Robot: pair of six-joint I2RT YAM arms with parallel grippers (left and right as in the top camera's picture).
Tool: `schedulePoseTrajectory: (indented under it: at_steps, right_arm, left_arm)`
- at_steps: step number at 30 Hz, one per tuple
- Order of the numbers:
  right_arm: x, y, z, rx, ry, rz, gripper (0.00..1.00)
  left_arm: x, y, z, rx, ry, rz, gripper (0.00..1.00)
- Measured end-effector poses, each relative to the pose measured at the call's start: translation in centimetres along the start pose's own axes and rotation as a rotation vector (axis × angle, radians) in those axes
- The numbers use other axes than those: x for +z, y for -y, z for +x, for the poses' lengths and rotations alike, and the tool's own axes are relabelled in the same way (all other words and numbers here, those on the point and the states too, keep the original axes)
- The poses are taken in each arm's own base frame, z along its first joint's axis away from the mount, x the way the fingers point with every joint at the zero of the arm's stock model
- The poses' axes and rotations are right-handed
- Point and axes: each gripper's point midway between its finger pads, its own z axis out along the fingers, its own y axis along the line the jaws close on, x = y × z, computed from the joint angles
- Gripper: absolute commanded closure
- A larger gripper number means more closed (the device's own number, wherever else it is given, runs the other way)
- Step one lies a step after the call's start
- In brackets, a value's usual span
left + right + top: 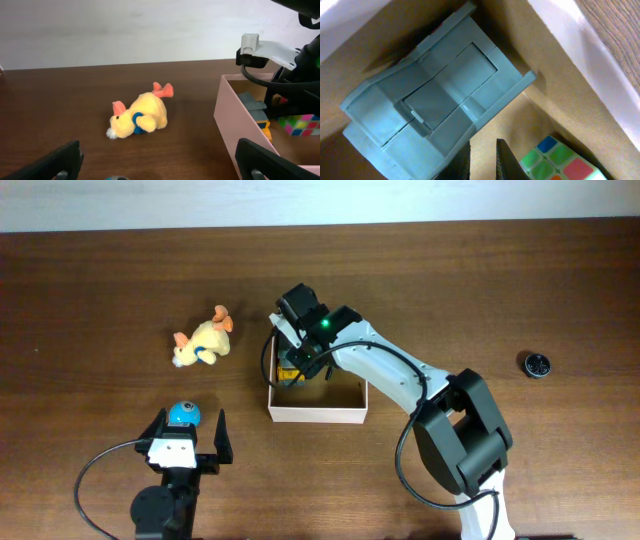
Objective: Pack container
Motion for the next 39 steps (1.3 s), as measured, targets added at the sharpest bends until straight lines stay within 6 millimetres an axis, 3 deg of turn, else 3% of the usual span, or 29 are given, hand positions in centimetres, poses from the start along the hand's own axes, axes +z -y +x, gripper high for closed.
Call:
schedulePoseTrajectory:
  at_steps: [8,14,17,24,27,30,33,39]
  right_arm:
    - [-0.4,1.7,0.8,0.039,-0.035,0.006,0.86]
    - [-2.5,2.1,-0.4,0.045,-0.036,0.006,0.85]
    - [-4.5,2.1,-0.6,0.071,-0.066,-0.002,0.52]
    - [-10.2,3.6,-2.1,0.191,-0.059,0.039,0.28]
    - [-12.8,5.5,-2.2,0.272,-0.049,0.085,0.23]
    - [-14.7,8.5,-1.1,0.367,-0.064,0.151,0.16]
    - [-16.0,12.3,1.2,0.475,-0.105,0.224,0.10]
    - [-17.2,20.1,7.0,0.724,-0.179,0.326,0.09]
  left_arm:
    - [0.0,0.0,0.0,0.000,0.000,0.000,0.01]
    - [0.0,0.0,0.0,0.000,0.000,0.000,0.01]
    - [0.0,0.0,0.0,0.000,0.000,0.000,0.01]
    - [0.0,0.0,0.0,0.000,0.000,0.000,0.01]
    - [0.0,0.0,0.0,0.000,0.000,0.000,0.01]
    - [0.0,0.0,0.0,0.000,0.000,0.000,0.01]
    - [0.0,0.0,0.0,0.000,0.000,0.000,0.01]
    - [0.0,0.0,0.0,0.000,0.000,0.000,0.01]
